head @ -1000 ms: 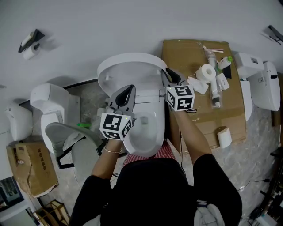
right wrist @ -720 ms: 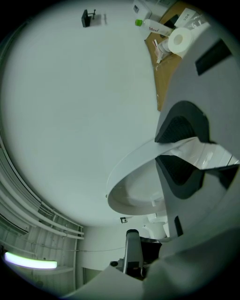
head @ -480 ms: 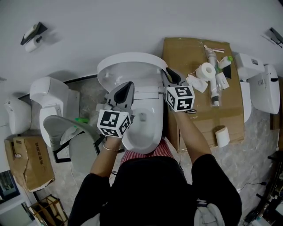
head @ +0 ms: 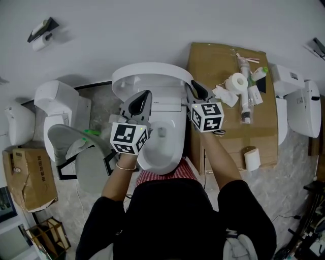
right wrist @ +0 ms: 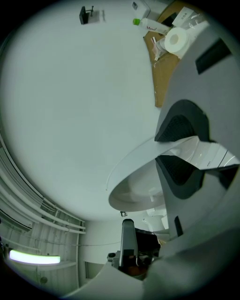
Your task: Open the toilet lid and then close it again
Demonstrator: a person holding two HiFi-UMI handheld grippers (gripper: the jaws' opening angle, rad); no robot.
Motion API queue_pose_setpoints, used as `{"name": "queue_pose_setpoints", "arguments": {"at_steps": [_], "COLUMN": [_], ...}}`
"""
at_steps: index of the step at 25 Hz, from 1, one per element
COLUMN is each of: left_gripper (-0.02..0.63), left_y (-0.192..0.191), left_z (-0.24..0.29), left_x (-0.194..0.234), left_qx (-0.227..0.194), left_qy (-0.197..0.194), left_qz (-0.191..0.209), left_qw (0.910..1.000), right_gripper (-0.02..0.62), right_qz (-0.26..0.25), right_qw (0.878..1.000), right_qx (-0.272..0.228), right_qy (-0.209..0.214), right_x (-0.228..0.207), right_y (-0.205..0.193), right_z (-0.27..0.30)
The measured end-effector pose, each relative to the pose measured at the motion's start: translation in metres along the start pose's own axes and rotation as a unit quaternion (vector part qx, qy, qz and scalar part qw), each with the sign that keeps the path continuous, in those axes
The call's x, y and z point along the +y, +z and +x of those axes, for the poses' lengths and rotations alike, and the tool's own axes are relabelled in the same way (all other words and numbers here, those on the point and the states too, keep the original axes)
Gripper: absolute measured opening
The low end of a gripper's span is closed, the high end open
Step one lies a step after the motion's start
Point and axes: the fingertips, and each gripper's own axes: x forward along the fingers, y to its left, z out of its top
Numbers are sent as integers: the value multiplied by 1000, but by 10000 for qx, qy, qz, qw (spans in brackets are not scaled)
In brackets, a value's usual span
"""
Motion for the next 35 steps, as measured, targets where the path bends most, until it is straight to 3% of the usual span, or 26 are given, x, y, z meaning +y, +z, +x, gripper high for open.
{"name": "queue_pose_setpoints", "arguments": {"at_steps": [12, 35], "left_gripper": [3, 3], "left_y": [-4, -19], "left_z": [-4, -44], "left_x": [-2, -11], "left_qx": [20, 25], "left_qy": [288, -185], "left_qz": [-128, -120], "left_qw": [9995, 9998], "right_gripper": [92, 95], "right_qz": [-120, 225], "right_qw": [9993, 9997], "right_qx": [56, 47], "right_qy": [348, -45], "right_x": [12, 30], "right_y": [-10, -36], "right_z": [-17, -54]}}
